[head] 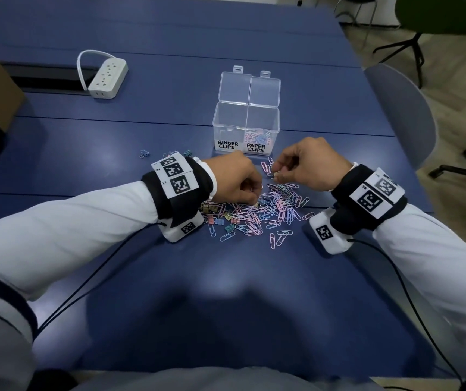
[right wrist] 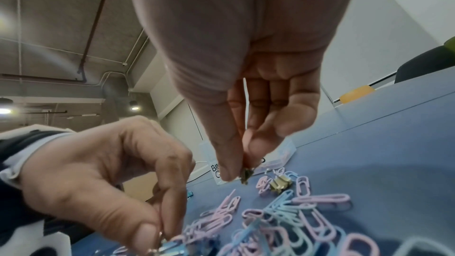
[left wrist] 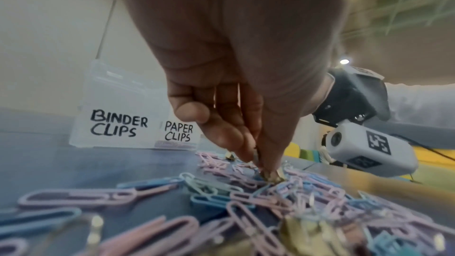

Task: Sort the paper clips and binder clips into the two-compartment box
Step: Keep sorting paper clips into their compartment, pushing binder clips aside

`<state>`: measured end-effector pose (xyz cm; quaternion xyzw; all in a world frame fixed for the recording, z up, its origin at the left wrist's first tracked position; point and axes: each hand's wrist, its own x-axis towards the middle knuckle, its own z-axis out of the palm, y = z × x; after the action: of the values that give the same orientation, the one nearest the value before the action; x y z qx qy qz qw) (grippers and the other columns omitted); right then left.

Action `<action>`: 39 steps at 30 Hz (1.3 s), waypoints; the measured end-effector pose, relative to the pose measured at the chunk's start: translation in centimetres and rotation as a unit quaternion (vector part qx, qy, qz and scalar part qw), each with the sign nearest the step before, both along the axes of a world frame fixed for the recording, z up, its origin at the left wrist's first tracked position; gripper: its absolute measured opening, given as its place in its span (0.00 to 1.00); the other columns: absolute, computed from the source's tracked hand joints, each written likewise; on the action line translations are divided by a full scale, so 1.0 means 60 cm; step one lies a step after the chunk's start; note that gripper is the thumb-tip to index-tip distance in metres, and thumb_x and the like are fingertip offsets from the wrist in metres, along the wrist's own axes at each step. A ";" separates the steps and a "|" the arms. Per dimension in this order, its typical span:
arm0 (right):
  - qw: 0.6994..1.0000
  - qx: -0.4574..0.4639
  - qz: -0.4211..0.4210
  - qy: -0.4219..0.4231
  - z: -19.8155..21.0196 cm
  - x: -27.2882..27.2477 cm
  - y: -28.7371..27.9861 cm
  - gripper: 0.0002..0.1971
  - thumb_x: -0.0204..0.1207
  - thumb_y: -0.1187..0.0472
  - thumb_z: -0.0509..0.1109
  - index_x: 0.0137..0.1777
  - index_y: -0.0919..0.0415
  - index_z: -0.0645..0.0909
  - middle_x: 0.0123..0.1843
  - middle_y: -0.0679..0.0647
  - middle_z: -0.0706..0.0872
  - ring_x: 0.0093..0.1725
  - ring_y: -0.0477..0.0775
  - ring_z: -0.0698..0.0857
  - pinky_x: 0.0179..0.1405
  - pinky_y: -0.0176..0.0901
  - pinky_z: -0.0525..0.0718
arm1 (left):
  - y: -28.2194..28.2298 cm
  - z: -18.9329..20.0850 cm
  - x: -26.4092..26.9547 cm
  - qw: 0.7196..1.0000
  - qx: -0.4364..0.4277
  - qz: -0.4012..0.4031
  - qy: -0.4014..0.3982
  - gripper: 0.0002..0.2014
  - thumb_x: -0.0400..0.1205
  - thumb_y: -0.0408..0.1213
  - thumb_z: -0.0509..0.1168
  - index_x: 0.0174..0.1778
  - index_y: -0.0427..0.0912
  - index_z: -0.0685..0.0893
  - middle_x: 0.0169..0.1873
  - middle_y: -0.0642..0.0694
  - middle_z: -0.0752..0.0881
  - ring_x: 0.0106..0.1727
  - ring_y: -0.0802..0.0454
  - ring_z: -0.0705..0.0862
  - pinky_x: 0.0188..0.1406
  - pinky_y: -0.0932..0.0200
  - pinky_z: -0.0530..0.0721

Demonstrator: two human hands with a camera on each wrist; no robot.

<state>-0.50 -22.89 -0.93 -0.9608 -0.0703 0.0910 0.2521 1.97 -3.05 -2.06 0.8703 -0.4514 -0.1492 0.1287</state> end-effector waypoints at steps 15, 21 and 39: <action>0.997 0.037 0.065 0.012 0.017 0.043 0.111 0.08 0.66 0.57 0.82 0.45 0.55 0.89 0.36 0.48 0.88 0.33 0.43 0.82 0.35 0.30 0.79 | 0.163 0.061 0.023 0.974 -0.110 0.178 0.090 0.04 0.73 0.50 0.74 0.41 0.58 0.91 0.36 0.49 0.90 0.35 0.49 0.84 0.37 0.60 0.82; 0.995 0.033 0.098 0.002 0.010 0.066 0.174 0.07 0.66 0.58 0.80 0.44 0.52 0.90 0.32 0.45 0.85 0.33 0.43 0.81 0.34 0.30 0.75 | 0.226 0.043 0.037 0.961 -0.109 0.243 0.068 0.05 0.72 0.51 0.75 0.43 0.60 0.90 0.39 0.50 0.91 0.38 0.52 0.85 0.42 0.63 0.82; 0.992 0.047 0.108 -0.046 -0.011 0.081 0.222 0.10 0.69 0.56 0.78 0.51 0.53 0.89 0.43 0.50 0.90 0.33 0.43 0.84 0.48 0.43 0.87 | 0.309 0.018 0.025 0.956 -0.087 0.257 0.111 0.11 0.67 0.56 0.75 0.43 0.60 0.91 0.37 0.50 0.90 0.39 0.48 0.85 0.47 0.55 0.83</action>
<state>4.34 -9.60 -1.56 -0.9378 -0.1894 0.0700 0.2825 3.48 15.47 -0.98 0.9203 -0.2065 -0.1667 0.2875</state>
